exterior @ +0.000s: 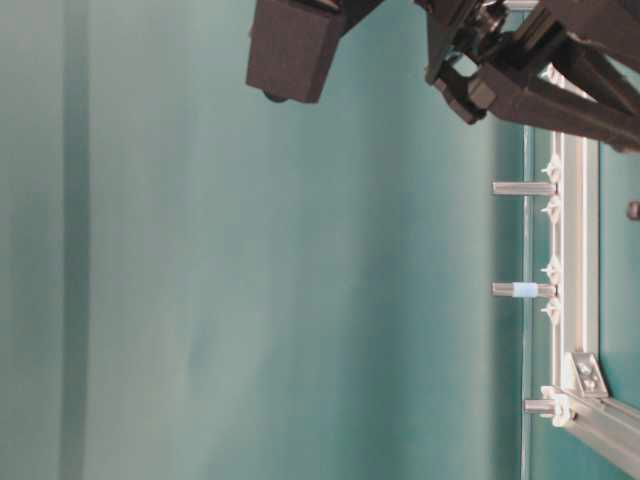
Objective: Insert the wire through the string loop located in the center.
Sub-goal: 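Draw the cable further left through the loop with the left gripper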
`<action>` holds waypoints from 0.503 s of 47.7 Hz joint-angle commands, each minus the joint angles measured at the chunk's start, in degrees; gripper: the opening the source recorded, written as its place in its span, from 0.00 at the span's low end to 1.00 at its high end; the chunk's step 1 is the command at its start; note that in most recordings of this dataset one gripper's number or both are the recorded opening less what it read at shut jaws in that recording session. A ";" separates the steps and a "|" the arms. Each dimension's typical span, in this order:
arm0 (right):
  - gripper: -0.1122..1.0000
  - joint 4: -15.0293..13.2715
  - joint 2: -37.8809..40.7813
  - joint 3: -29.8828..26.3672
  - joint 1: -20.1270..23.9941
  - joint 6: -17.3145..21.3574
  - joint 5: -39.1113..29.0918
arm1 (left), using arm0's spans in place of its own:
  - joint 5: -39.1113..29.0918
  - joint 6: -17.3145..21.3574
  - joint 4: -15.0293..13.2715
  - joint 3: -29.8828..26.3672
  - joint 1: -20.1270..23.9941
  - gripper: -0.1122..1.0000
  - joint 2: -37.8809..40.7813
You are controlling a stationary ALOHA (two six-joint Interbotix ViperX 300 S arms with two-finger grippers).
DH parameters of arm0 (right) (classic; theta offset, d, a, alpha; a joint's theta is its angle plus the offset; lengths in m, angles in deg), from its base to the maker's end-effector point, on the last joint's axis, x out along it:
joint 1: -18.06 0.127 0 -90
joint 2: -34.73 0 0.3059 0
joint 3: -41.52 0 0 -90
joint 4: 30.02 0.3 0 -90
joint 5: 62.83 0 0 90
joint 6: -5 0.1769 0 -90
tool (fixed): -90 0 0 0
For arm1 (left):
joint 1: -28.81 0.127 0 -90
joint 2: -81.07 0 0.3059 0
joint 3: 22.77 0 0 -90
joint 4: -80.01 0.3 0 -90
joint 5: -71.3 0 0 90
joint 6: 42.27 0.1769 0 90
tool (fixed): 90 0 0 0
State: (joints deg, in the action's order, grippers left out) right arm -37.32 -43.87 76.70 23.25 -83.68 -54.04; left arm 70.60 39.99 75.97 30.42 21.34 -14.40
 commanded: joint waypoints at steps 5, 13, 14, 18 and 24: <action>0.56 -0.09 -1.67 -0.35 -0.18 0.09 0.26 | -0.70 -0.70 0.09 -0.62 0.18 0.31 -0.18; 0.56 0.00 -1.67 -0.44 -0.18 0.09 0.35 | -2.90 -2.64 0.09 -0.97 0.09 0.31 -0.18; 0.56 -0.09 -1.67 -0.44 -0.18 0.09 0.35 | -3.08 -2.64 0.09 -1.05 0.18 0.33 -0.18; 0.56 0.00 -1.58 -0.35 -0.18 0.09 0.35 | -3.25 -2.46 0.18 -1.23 0.18 0.55 -0.18; 0.56 -0.09 -1.58 -0.35 -0.09 0.09 0.35 | -3.16 -2.46 0.18 -1.32 0.18 0.73 -0.18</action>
State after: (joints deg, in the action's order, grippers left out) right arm -37.32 -43.78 76.70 23.16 -83.68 -54.04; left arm 67.26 37.88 76.06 30.25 21.34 -14.31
